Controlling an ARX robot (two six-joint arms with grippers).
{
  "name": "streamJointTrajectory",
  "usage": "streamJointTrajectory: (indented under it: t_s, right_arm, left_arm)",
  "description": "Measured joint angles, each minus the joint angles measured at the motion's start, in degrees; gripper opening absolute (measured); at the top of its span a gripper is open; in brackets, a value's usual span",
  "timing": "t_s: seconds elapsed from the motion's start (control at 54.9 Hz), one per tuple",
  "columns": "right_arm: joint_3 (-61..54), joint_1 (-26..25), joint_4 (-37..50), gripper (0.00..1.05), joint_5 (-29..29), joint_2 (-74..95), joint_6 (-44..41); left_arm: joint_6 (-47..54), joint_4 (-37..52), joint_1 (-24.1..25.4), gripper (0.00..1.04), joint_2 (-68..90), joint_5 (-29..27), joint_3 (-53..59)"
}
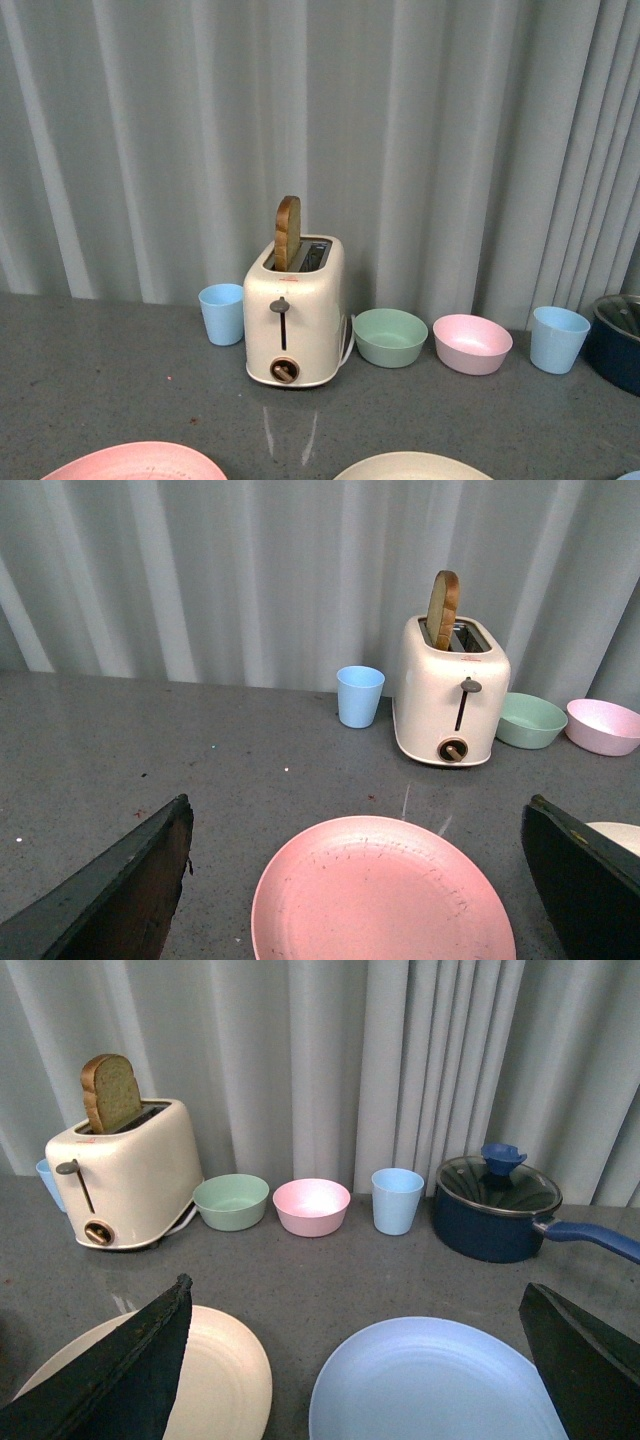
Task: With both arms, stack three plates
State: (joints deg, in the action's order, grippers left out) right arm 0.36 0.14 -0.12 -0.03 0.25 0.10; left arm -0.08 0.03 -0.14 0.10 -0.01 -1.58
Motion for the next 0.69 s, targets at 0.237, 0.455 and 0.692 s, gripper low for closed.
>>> streamJointTrajectory:
  t_s: [0.237, 0.455, 0.692]
  right_arm:
    - [0.0, 0.0, 0.0, 0.97, 0.0, 0.0, 0.0]
    - [0.0, 0.0, 0.0, 0.97, 0.0, 0.0, 0.0]
    - [0.0, 0.0, 0.0, 0.97, 0.0, 0.0, 0.0]
  left_arm:
    - [0.0, 0.0, 0.0, 0.98, 0.0, 0.0, 0.0]
    - [0.0, 0.0, 0.0, 0.98, 0.0, 0.0, 0.0]
    - [-0.02, 0.0, 0.0, 0.98, 0.0, 0.0, 0.0]
